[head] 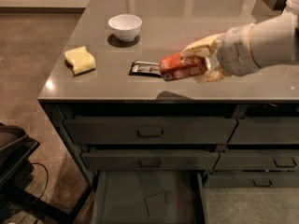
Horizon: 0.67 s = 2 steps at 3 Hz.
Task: Pick coke can from bottom drawer and place on counter
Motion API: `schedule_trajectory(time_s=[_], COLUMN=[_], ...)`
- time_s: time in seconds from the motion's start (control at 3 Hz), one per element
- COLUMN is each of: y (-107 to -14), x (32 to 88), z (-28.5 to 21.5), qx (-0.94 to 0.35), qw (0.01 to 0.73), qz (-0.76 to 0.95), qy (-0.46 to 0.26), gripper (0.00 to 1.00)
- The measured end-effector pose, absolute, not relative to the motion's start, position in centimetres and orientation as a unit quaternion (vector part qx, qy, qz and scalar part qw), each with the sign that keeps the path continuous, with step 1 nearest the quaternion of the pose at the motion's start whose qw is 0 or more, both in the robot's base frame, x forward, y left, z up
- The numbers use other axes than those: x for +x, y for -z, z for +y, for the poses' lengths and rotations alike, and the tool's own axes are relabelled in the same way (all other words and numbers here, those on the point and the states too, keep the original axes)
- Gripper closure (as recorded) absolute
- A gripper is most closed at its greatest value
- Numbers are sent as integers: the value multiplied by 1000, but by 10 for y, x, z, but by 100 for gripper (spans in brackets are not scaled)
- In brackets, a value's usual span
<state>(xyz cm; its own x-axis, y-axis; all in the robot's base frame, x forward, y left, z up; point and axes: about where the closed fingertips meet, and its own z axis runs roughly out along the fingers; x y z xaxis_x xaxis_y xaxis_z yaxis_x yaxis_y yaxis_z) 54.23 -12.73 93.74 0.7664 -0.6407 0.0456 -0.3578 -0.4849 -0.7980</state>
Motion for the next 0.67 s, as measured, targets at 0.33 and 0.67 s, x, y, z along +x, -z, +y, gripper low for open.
schedule_trajectory(time_s=[0.33,0.67], y=[-946,-948], x=[571,574], z=[-135,-134], qx=[-844,-845], qw=[398,396], qz=[304,304], qy=[191,194], gripper=[100,100])
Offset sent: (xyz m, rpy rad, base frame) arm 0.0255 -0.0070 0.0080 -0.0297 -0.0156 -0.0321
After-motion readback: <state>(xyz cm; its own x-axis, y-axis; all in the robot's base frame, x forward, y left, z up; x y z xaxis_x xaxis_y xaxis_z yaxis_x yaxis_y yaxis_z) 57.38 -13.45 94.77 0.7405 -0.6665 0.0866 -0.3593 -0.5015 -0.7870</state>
